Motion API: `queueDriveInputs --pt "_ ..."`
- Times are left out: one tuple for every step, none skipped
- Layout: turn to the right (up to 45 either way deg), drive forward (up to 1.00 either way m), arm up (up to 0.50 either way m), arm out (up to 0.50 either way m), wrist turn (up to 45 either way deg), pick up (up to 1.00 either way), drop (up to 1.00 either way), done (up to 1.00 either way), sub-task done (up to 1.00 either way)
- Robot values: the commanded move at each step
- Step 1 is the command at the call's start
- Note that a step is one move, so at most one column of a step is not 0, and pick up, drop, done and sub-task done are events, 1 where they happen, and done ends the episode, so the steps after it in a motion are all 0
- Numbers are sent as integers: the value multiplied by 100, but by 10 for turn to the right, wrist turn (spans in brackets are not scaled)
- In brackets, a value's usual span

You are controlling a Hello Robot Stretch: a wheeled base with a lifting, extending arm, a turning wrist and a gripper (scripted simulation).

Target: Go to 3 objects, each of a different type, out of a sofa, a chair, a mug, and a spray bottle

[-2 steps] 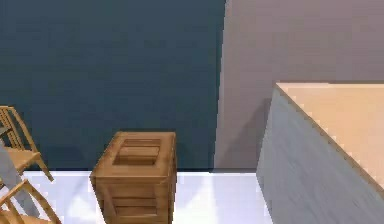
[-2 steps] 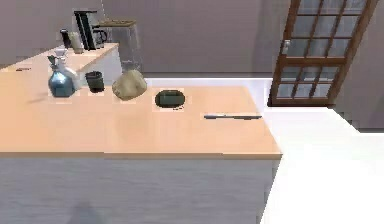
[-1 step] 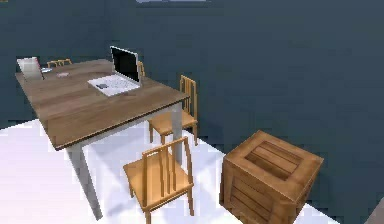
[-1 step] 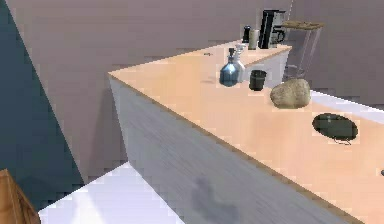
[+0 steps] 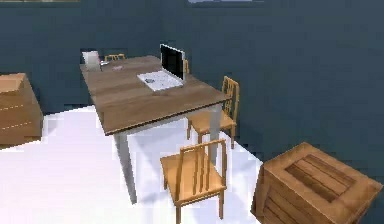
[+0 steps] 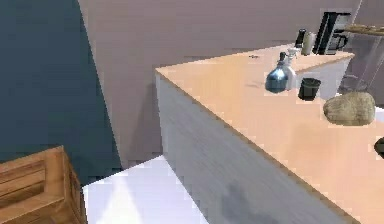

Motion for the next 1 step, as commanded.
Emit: queueDriveInputs --pt "0 0 0 0 0 0 0 100 0"
